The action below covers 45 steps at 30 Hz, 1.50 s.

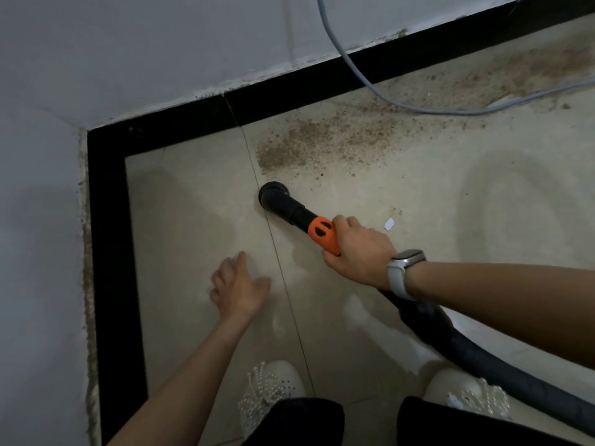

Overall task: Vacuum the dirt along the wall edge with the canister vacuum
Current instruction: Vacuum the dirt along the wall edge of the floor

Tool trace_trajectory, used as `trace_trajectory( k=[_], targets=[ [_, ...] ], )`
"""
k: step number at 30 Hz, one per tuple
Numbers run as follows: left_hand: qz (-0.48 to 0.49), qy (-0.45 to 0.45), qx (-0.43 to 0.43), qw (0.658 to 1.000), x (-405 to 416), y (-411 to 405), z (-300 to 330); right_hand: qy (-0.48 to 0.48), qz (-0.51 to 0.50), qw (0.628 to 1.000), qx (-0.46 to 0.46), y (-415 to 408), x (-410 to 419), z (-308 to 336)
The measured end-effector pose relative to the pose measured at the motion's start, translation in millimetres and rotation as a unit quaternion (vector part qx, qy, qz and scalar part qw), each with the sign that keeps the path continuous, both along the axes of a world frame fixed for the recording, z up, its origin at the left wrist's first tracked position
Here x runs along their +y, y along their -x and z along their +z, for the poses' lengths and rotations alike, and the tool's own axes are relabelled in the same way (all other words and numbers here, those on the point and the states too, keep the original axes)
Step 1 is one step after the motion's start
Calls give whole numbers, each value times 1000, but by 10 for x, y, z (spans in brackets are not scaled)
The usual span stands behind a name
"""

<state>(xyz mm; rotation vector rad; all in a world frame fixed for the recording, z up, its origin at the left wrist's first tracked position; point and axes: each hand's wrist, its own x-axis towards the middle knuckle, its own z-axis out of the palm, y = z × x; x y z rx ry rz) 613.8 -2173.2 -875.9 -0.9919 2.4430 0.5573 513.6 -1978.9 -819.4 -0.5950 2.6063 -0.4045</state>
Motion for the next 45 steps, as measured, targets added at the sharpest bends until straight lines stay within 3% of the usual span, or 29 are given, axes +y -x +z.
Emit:
trace_trajectory(
  k=[4, 10, 14, 18, 24, 28, 36, 41, 45],
  targets=[
    [-30, -18, -47, 998, -178, -148, -105, -16, 9, 1000, 3, 167, -386, -21],
    [-27, -32, -37, 998, -187, -162, -135, -32, 44, 997, -57, 184, -489, -95],
    [-13, -18, 21, 1000, -241, -245, -170, -15, 121, 987, -104, -242, -192, -83],
    [2, 9, 69, 998, -251, -266, -154, -59, 180, 972, -139, -503, 150, -70],
    [-29, 25, 85, 996, -8, -74, -77, -65, 49, 995, -65, -266, 584, -83],
    [-152, 17, 96, 983, 302, 88, -65, -83, -46, 995, -39, -262, 981, -98],
    [-308, -3, -6, 951, 865, 250, -163, -99, -96, 990, -22, -664, 1526, -44],
    [-314, 3, -27, 949, 930, 312, -180, -126, -83, 988, -24, -863, 1732, -16],
    [-316, 10, -23, 948, 925, 357, -165, -141, -151, 978, -11, -718, 1849, -64]
  ],
)
